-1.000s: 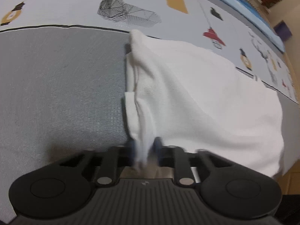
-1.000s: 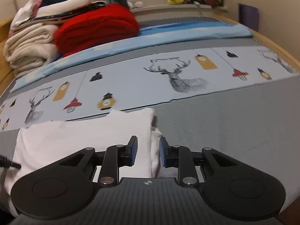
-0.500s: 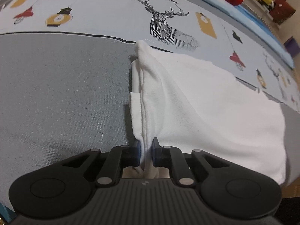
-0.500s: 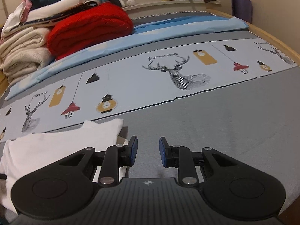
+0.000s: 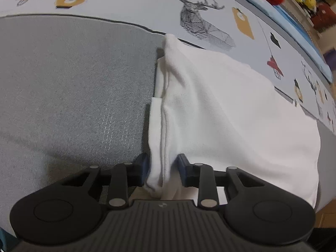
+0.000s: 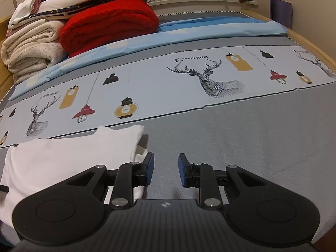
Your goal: Fold small clothes
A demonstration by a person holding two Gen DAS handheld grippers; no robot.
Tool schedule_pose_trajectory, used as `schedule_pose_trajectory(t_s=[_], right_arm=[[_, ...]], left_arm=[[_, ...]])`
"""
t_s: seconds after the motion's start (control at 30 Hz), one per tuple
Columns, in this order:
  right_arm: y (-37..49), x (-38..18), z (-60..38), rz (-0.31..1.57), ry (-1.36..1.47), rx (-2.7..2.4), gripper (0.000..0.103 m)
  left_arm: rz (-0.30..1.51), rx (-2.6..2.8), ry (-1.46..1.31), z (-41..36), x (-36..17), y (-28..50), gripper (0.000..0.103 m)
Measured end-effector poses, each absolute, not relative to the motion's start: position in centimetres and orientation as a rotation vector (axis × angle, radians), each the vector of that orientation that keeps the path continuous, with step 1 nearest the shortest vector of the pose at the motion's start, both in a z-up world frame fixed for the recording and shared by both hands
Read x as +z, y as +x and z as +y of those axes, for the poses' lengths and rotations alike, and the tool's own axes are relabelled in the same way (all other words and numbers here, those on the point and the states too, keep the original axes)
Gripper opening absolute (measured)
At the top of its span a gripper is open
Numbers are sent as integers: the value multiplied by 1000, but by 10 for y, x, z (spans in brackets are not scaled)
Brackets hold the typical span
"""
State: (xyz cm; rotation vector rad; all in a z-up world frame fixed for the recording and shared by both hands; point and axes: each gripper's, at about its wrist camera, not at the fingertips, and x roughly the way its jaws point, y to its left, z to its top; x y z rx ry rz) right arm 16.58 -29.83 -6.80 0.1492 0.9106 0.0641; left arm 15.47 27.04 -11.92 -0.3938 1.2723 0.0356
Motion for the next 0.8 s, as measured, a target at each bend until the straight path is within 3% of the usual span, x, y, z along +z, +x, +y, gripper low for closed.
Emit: schedule_pose_trajectory(t_s=[0.03, 0.13, 0.4, 0.63, 0.8], right_arm=[[166, -68, -301, 910, 154, 64, 26], [165, -68, -308, 905, 170, 63, 26], [166, -63, -317, 875, 202, 85, 26], [167, -57, -317, 855, 225, 114, 26], [168, -56, -323, 851, 254, 102, 26]], left_arm=[[1268, 22, -390, 269, -118, 155, 17], [1260, 28, -367, 264, -113, 155, 13], [1129, -150, -422, 214, -66, 160, 11], [1026, -458, -551, 109, -22, 182, 11], [1058, -561, -554, 18, -29, 202, 12]])
